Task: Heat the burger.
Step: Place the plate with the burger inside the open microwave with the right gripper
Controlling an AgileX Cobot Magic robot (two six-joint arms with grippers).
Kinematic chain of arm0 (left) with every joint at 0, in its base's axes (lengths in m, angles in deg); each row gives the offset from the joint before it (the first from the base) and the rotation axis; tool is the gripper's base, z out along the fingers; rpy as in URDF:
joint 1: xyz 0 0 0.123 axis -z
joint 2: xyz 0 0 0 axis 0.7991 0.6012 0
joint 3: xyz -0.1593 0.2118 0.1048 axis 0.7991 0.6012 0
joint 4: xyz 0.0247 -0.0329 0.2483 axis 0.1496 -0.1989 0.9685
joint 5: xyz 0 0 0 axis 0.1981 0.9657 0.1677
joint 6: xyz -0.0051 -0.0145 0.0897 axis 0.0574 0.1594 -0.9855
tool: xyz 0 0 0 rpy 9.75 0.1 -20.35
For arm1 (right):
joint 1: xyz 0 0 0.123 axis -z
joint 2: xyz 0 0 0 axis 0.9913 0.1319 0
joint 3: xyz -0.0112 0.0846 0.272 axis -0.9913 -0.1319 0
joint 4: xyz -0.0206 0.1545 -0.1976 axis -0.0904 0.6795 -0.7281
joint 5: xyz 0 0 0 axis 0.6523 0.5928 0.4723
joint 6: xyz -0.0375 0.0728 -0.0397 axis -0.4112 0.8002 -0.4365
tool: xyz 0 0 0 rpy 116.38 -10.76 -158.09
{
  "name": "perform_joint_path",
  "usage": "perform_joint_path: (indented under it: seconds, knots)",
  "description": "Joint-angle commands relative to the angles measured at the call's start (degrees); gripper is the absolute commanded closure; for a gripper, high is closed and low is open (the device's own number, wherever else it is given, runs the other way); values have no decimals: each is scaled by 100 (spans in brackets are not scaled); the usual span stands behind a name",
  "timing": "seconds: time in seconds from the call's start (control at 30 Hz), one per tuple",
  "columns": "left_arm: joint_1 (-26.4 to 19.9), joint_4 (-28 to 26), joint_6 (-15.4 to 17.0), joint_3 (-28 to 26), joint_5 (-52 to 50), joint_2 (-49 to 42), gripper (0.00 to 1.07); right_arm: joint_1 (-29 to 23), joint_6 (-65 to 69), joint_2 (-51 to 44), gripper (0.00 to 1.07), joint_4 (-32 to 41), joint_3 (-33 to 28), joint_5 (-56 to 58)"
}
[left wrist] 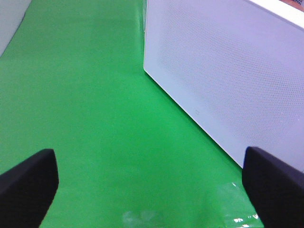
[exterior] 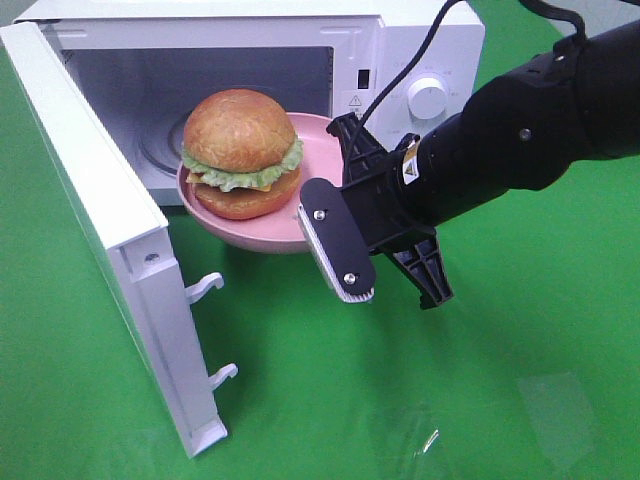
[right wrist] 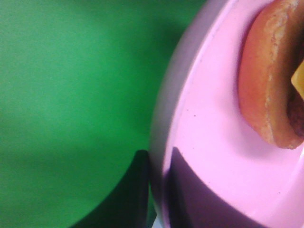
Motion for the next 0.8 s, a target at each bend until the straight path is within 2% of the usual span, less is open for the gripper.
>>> perform_joint_path:
  seconds: [0.03, 0.8]
  knots:
    - [17, -23, -11, 11, -74, -63, 6, 69, 218, 6, 105, 29, 246, -470]
    - [17, -23, -11, 11, -74, -63, 6, 69, 361, 699, 106, 29, 1209, -332]
